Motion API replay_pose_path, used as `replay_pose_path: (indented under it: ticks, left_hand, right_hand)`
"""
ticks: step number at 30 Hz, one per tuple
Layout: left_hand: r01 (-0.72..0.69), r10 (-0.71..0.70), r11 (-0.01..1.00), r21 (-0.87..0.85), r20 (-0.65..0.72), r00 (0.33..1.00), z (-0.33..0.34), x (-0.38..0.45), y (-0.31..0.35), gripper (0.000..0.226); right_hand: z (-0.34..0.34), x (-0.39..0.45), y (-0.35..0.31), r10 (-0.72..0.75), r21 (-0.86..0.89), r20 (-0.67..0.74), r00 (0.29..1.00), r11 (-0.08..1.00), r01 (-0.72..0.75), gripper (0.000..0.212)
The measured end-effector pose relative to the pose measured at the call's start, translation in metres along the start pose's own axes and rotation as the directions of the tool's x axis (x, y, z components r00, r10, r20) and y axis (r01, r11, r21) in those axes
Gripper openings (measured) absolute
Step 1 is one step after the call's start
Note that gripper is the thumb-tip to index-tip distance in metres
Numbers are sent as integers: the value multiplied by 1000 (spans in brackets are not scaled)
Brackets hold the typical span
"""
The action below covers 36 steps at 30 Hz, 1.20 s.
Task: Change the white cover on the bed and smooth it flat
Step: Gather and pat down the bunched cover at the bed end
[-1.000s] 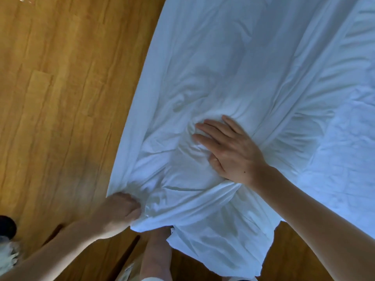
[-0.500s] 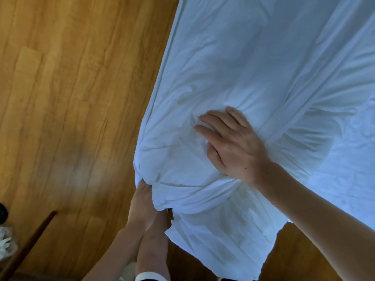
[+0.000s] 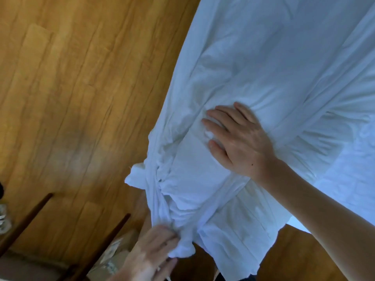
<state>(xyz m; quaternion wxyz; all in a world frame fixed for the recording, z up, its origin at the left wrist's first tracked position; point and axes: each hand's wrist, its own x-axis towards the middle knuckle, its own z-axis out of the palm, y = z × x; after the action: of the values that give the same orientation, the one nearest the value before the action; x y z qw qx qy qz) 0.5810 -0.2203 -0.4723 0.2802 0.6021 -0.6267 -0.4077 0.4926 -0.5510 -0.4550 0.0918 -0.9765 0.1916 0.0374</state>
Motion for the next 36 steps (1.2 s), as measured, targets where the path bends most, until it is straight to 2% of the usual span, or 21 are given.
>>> replay_pose_path:
  ticks: [1,5,7,8,9,10,11,12,13,14,15,17,18,19,21,22,27,30,33,34,36]
  left_hand:
    - [74,-74,997,-33,7,997,2,2,-16,27]
    - [309,-310,948,80,-1,951,5,22,-76,49]
    - [516,-517,855,-40,-5,856,-1,45,-75,40]
    - [583,-583,812,-29,-95,807,-4,57,-71,37]
    - [711,-721,692,-126,-174,671,-11,67,-68,37]
    - [777,-824,564,-278,-249,509,-20,75,-64,36]
    - [764,-840,520,-382,-390,377,-29,83,-58,33]
    - [723,-777,563,-400,-554,299,-39,93,-47,30]
    - [679,-639,666,-308,-706,307,-45,103,-36,27]
    - [595,-506,773,-222,-781,366,-49,117,-23,25]
    - [497,-408,853,-159,-797,445,-50,134,-15,26]
    - [314,-278,947,-69,-665,693,-50,168,-11,33]
    - [256,-254,963,-78,-567,784,-46,179,-14,36]
    - [254,-302,953,-163,-502,810,-42,185,-20,39]
    - [338,-507,846,-412,-428,748,-37,183,-31,49]
    - [348,-556,807,-476,-416,720,-34,179,-35,51]
    - [287,-562,760,-584,-367,741,-36,179,-42,34]
    - [295,-578,749,-593,-368,728,-37,182,-44,34]
    - [330,-559,797,-506,-410,720,-34,183,-47,33]
    - [351,-532,831,-432,-431,729,-30,182,-51,33]
    - [358,-405,914,-192,-464,787,-18,180,-59,38]
  right_hand:
    - [0,0,0,0,-14,2,1000,1000,0,38]
    - [3,2,-3,5,-30,18,1000,1000,-5,41]
    - [2,4,-2,-3,-31,25,1000,1000,4,43]
    - [1,5,-1,-20,-30,27,999,999,20,44]
    - [0,7,0,-44,-29,34,998,999,45,45]
    - [-1,10,2,-70,-33,44,997,997,72,46]
    - [-1,13,4,-93,-41,60,994,995,95,47]
    - [0,15,6,-109,-51,84,991,992,113,49]
    - [1,18,7,-113,-62,111,987,991,120,51]
    - [2,20,8,-109,-70,137,985,990,119,52]
    - [4,22,8,-103,-74,153,983,991,116,53]
    - [4,26,11,-99,-68,176,979,991,112,55]
    - [4,27,11,-103,-67,185,977,991,117,56]
    - [5,29,12,-107,-73,188,976,990,122,56]
    - [7,33,15,-116,-84,207,972,987,135,60]
    - [8,36,16,-119,-85,222,968,986,141,62]
    - [7,41,20,-129,-99,186,974,984,149,61]
    - [1,43,18,-111,-87,274,955,986,140,66]
    - [-1,30,16,-135,-127,142,981,980,154,60]
    - [-2,22,18,-133,-137,29,991,981,136,56]
    - [-8,2,23,-147,-137,-215,966,983,119,50]
